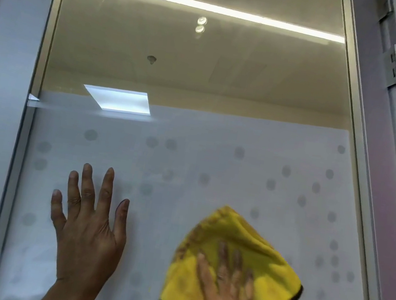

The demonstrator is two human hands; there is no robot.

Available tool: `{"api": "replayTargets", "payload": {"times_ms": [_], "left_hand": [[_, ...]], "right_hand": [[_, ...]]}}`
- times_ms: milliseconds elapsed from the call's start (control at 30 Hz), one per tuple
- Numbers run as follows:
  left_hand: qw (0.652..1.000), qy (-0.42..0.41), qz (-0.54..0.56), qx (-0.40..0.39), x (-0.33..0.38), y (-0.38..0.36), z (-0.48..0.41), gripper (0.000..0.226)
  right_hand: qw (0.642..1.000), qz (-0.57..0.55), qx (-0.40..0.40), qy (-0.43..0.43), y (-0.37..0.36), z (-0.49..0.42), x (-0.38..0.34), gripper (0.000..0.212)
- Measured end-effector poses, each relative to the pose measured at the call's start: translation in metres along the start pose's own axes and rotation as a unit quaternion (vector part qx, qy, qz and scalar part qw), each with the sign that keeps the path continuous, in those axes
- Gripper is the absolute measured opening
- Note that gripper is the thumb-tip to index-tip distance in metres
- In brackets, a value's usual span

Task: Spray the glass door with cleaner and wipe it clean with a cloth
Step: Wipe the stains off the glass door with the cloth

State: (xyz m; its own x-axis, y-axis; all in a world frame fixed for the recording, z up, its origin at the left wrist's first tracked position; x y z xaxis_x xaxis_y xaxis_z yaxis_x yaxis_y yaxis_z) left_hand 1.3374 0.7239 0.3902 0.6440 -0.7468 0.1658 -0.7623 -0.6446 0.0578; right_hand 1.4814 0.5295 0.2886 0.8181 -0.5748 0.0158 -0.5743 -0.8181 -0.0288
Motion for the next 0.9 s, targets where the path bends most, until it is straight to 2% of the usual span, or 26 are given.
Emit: {"api": "replayTargets", "payload": {"times_ms": [133,233,367,500,600,700,900], "left_hand": [[1.0,0.001,0.005,-0.002,0.001,0.0,0.0,0.069],[1.0,0.003,0.006,0.0,0.001,0.001,0.0,0.069],[1.0,-0.001,0.001,0.002,0.001,0.0,0.0,0.068],[1.0,-0.003,-0.007,0.005,0.003,0.001,0.001,0.068],[1.0,-0.007,-0.006,0.007,0.004,0.002,0.001,0.067],[1.0,-0.011,-0.01,0.014,0.005,0.003,0.001,0.066],[0.999,-0.001,0.017,0.028,0.003,0.006,0.001,0.06]], "right_hand": [[0.989,-0.015,0.042,-0.138,0.016,-0.013,0.055,0.083],[0.97,-0.079,0.033,-0.23,0.018,-0.049,0.079,0.098],[0.955,-0.095,0.055,-0.275,0.016,-0.118,0.076,0.095],[0.963,-0.107,0.059,-0.242,0.007,-0.17,0.049,0.094],[0.973,-0.125,0.028,-0.193,0.0,-0.196,0.025,0.097],[0.982,-0.141,-0.013,-0.124,-0.006,-0.213,-0.009,0.091],[0.982,-0.176,-0.063,0.002,-0.018,-0.174,-0.078,0.096]]}}
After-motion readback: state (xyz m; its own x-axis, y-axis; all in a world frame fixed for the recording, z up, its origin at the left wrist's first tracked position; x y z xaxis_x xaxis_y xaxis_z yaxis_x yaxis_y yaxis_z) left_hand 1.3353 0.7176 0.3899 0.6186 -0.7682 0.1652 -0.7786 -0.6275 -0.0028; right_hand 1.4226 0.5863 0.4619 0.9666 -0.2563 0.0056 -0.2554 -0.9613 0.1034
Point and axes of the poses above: each hand's wrist, its own z-axis away from the middle knuckle, its own y-axis out of the back of the hand, x = y × z, the point moved 8 cm from there along -z, towards the middle knuckle, and after that the axes turned 11 degrees about -z, right-handed, at the moved point
